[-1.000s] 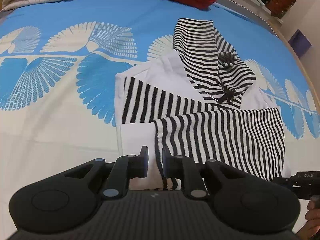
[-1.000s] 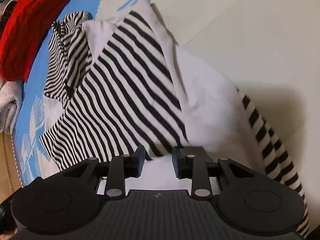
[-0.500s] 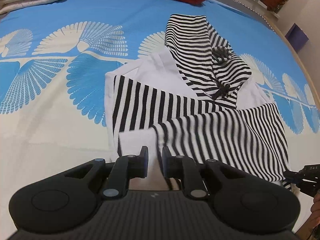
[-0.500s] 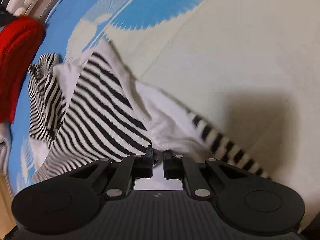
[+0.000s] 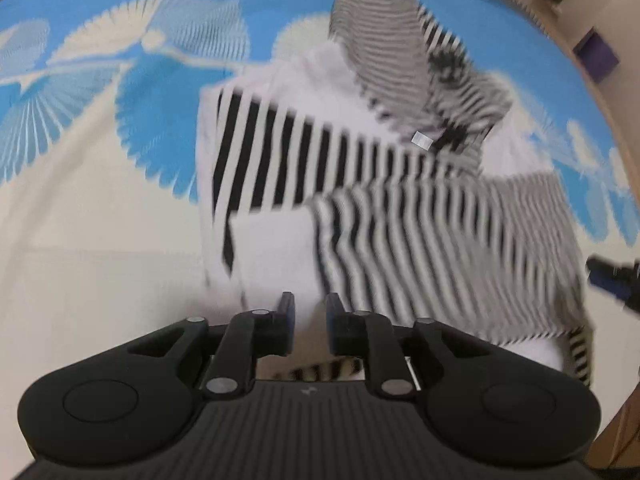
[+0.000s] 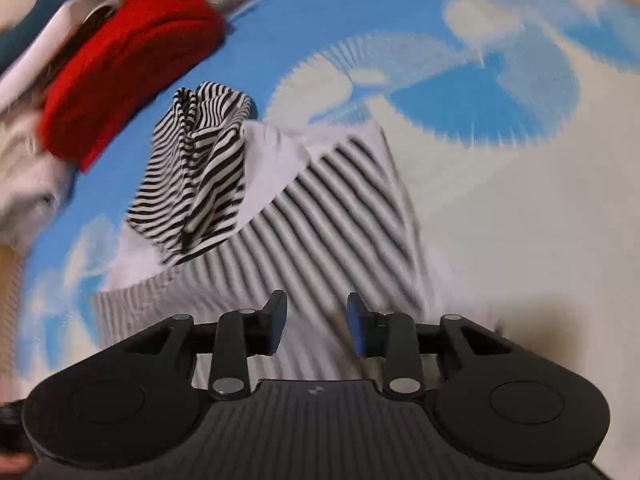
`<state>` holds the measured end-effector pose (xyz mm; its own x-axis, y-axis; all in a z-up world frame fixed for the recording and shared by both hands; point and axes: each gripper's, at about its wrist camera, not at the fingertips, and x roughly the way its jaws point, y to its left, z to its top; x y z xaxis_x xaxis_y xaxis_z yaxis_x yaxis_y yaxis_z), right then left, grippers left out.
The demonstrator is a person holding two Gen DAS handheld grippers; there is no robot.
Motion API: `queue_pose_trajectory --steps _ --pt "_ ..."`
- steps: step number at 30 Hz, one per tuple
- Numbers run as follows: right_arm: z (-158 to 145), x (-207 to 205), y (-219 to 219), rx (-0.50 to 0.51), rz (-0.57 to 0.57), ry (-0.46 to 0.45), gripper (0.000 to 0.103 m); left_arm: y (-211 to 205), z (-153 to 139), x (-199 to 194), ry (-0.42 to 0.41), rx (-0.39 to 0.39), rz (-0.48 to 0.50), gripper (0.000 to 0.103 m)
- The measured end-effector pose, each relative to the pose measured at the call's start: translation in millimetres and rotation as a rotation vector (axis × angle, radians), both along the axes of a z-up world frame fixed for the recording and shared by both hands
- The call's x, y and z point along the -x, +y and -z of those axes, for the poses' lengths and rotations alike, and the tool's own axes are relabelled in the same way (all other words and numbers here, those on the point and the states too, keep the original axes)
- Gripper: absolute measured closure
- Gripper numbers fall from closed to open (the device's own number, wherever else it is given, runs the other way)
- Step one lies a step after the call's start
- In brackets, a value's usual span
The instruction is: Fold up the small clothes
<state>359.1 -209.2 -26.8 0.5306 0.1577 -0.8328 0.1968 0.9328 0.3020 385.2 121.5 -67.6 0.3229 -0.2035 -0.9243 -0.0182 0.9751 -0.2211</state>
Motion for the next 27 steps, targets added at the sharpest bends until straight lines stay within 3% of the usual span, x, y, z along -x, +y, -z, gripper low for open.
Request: queue_pose_trajectory --steps 3,5,7,10,11,13,15,18,20,23,27 --pt "29 -10 -16 0.068 0.061 0.131 0.064 4 14 4 0.034 -0.020 0.013 0.081" --pt "43 -9 -33 -0.005 0.134 0.203 0.065 6 10 5 0.026 -0.022 0.010 0.081" --pt "39 -8 -35 -0.022 0.154 0.190 0.066 9 -3 5 -0.017 -0.025 -0.014 0.081" --pt "23 -7 -28 0.001 0.101 0.081 0.063 10 -11 4 -0.058 0.022 -0.017 0.074" --pt "29 -9 -32 -0.046 0.103 0.090 0.063 9 -6 3 -0.040 0.014 -0.016 0.074" --pt "51 -9 -51 -0.093 0.228 0.197 0.065 6 8 2 0.024 -0.041 -0.006 0.074" --pt "54 -8 -58 -0.082 0.279 0.221 0.072 6 11 3 0.026 -0.072 -0.011 0.074" --pt "26 -12 -45 -0.018 0.234 0.119 0.069 14 -7 5 -0.051 -0.057 -0.054 0.072" --pt "-2 -13 -32 0.024 0.174 0.012 0.069 19 -23 7 -0.127 -0.070 -0.080 0.064" --pt "-36 -15 -11 0.109 0.073 -0.129 0.059 15 -38 6 -0.204 -0.081 -0.103 0.055" --pt "-62 -19 -3 0.211 -0.018 -0.231 0.051 11 -53 5 -0.282 -0.065 -0.135 0.052"
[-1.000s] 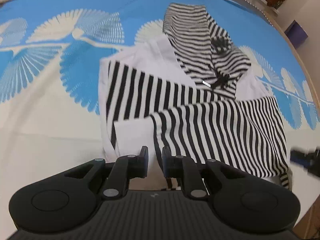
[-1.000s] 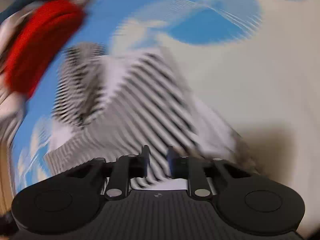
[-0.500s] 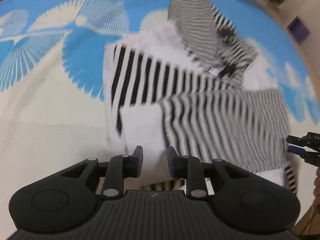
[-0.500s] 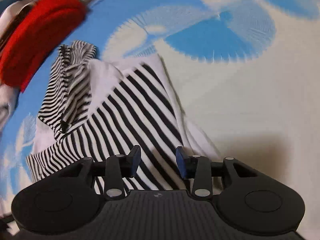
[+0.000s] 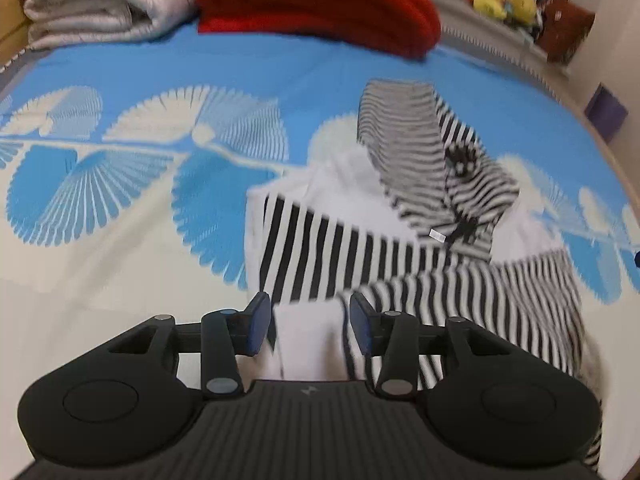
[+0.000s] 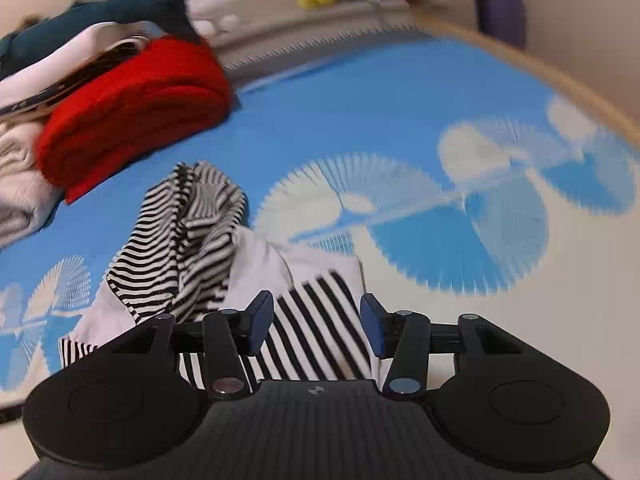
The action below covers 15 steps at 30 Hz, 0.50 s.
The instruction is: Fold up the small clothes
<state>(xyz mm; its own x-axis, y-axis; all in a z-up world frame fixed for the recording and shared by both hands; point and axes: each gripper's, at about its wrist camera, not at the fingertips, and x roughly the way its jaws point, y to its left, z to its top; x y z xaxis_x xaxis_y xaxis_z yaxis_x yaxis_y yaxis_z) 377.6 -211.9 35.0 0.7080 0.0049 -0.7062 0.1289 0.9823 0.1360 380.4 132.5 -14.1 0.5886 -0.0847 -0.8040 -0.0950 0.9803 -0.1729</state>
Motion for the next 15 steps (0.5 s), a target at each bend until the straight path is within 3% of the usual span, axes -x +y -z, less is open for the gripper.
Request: queue_pose_trajectory --steps 7,15 --pt "-12 8 7 0.072 -0.037 -0.061 0.051 -7 -24 0 -0.146 -0.005 -0.069 0.035" --pt "-26 8 4 0.127 -0.034 -0.135 0.051 -26 -41 -7 -0.266 -0.087 -0.099 0.034"
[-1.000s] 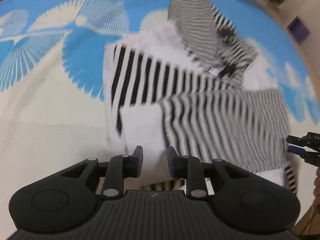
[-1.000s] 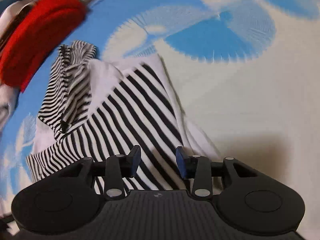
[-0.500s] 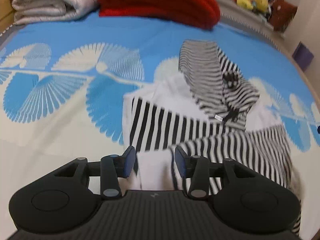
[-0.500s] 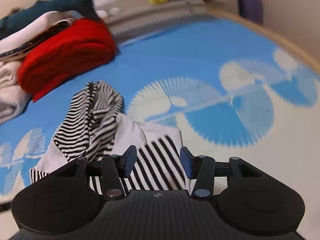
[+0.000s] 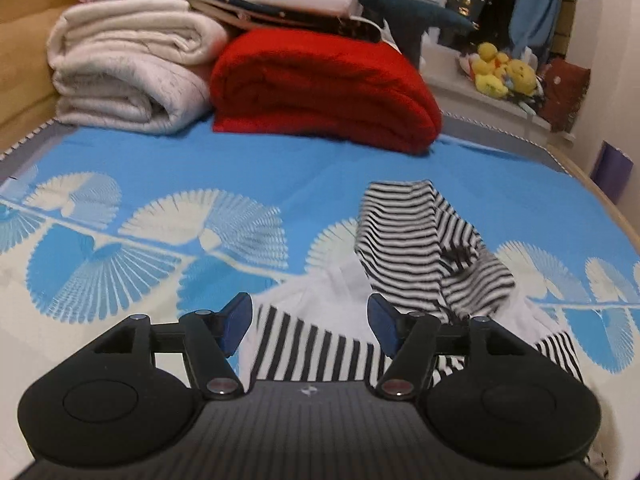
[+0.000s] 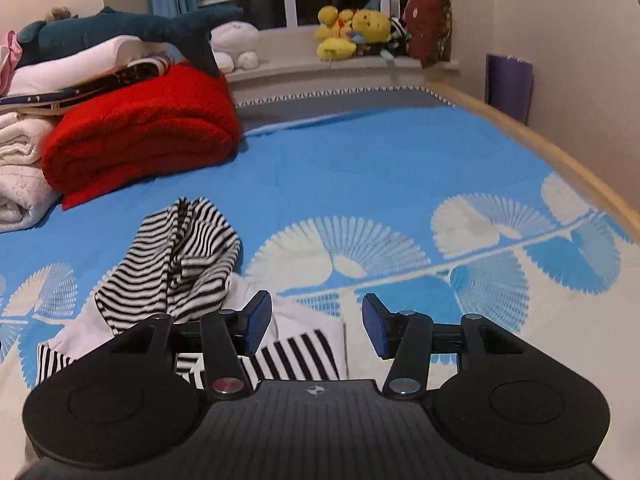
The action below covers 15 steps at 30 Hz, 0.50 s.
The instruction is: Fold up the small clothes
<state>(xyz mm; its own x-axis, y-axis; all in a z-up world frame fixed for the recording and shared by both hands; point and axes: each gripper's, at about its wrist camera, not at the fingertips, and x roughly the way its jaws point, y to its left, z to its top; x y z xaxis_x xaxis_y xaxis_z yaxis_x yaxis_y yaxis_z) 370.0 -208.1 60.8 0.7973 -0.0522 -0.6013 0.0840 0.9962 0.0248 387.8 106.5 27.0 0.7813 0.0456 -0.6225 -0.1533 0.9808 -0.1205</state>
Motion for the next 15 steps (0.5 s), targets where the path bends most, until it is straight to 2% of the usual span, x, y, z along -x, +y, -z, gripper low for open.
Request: queue_pose_trajectory --steps 4,6,10,12,14,15 --pt "-7 1 -1 -0.002 -0.051 -0.022 0.051 0 -6 -5 -0.028 0.009 0.012 0.034" --pt "-11 1 0 0.010 -0.078 -0.037 0.051 -1 -11 -5 -0.055 -0.020 0.033 0.035" --pt "-16 -2 2 0.054 -0.100 -0.031 0.051 -3 -19 -7 -0.071 -0.088 0.068 0.043" --pt "-14 -8 0 0.072 -0.105 0.003 0.051 -3 -24 -20 -0.048 -0.093 0.080 0.052" --pt "-9 -15 -3 0.088 -0.099 0.037 0.052 -4 -30 -42 -0.023 -0.101 0.089 0.071" --pt "-7 -18 -5 0.099 -0.097 0.053 0.052 -4 -33 -53 -0.020 -0.100 0.089 0.073"
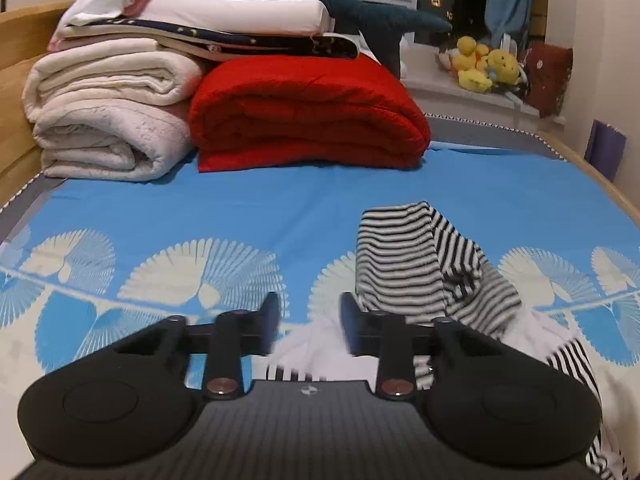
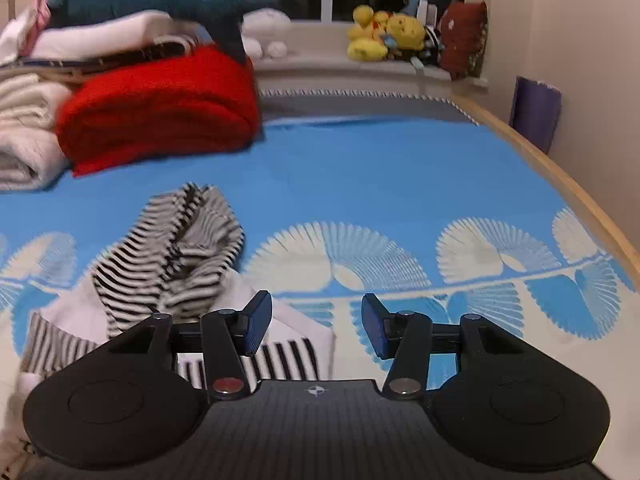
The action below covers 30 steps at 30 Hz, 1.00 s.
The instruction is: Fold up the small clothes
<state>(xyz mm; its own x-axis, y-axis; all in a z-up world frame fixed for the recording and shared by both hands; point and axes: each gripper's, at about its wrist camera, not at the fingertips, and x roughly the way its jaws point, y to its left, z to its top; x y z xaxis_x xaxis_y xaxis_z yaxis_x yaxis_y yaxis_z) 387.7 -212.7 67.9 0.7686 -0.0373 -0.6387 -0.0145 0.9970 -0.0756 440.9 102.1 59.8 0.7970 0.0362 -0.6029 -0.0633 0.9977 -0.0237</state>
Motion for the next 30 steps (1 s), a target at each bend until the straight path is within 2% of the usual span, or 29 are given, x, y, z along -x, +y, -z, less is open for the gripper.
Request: queue_pose_trajectory --steps 2,4,6,8,15,18,21,23,27,30 --pt "4 -4 -3 0.021 0.006 0.022 0.055 -1 -7 -28 0.002 0.014 0.009 0.080" --pt "6 -7 -8 0.027 0.021 0.031 0.061 -6 -10 -62 0.010 0.016 0.016 0.080" --pt "6 -8 -13 0.012 0.025 0.034 0.077 -11 -7 -100 0.040 0.031 0.020 0.080" --pt "7 -10 -18 -0.001 0.037 0.034 0.081 -17 1 -139 0.076 0.061 0.027 0.080" --pt "20 -20 -29 -0.026 0.057 0.085 0.081 -41 60 -267 0.228 0.147 0.020 0.080" --pt "25 -26 -30 -0.025 0.057 0.106 0.080 -47 80 -308 0.263 0.189 -0.009 0.080" --pt "30 -31 -30 -0.049 0.076 0.112 0.080 -56 93 -339 0.254 0.224 -0.039 0.070" --pt "33 -34 -29 -0.058 0.079 0.120 0.080 -60 102 -357 0.257 0.240 -0.066 0.058" --pt "35 -39 -31 -0.063 0.091 0.124 0.080 -68 118 -384 0.263 0.256 -0.109 0.052" --pt "34 -41 -35 -0.064 0.108 0.116 0.080 -77 129 -404 0.288 0.244 -0.104 0.050"
